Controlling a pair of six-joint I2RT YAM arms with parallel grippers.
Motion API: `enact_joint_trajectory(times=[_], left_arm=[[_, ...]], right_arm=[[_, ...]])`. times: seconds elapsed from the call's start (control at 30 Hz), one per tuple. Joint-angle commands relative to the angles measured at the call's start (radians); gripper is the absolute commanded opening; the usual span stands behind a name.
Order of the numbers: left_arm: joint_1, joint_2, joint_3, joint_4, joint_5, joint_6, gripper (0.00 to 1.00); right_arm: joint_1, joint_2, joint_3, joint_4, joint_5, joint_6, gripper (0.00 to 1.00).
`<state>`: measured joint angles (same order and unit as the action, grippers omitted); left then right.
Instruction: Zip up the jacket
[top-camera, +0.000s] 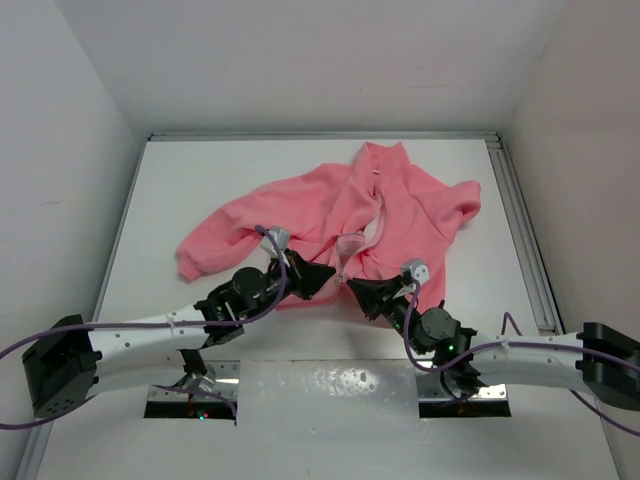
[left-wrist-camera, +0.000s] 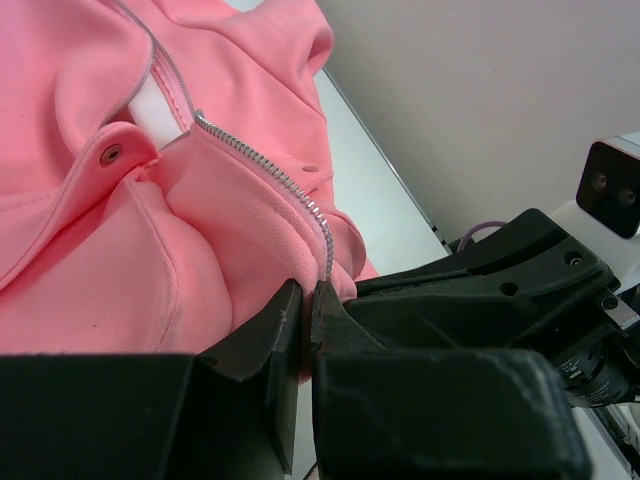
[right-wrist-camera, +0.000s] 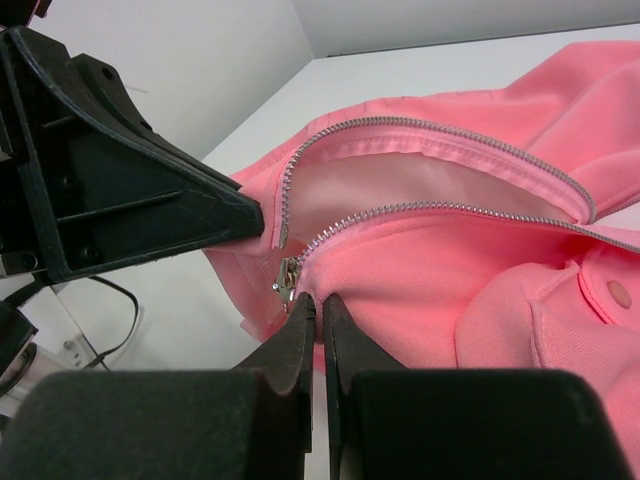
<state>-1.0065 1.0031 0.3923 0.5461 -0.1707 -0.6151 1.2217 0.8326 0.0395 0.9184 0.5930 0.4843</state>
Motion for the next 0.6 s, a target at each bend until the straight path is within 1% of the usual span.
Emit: enact_joint_trajectory(times=[0.0,0.57], left_arm=[[0.008,0.006,-0.001,0.078,0.02,-0.011,0.0],[0.008,0.011,-0.01,0.086,0.0,-0.008,0.0]], right_arm=[[0.006,-0.001,0.014,0.073,0.001,-0.009,0.0],[0.006,-0.004,0.005,0.079,-0.002,-0.004,0.0]])
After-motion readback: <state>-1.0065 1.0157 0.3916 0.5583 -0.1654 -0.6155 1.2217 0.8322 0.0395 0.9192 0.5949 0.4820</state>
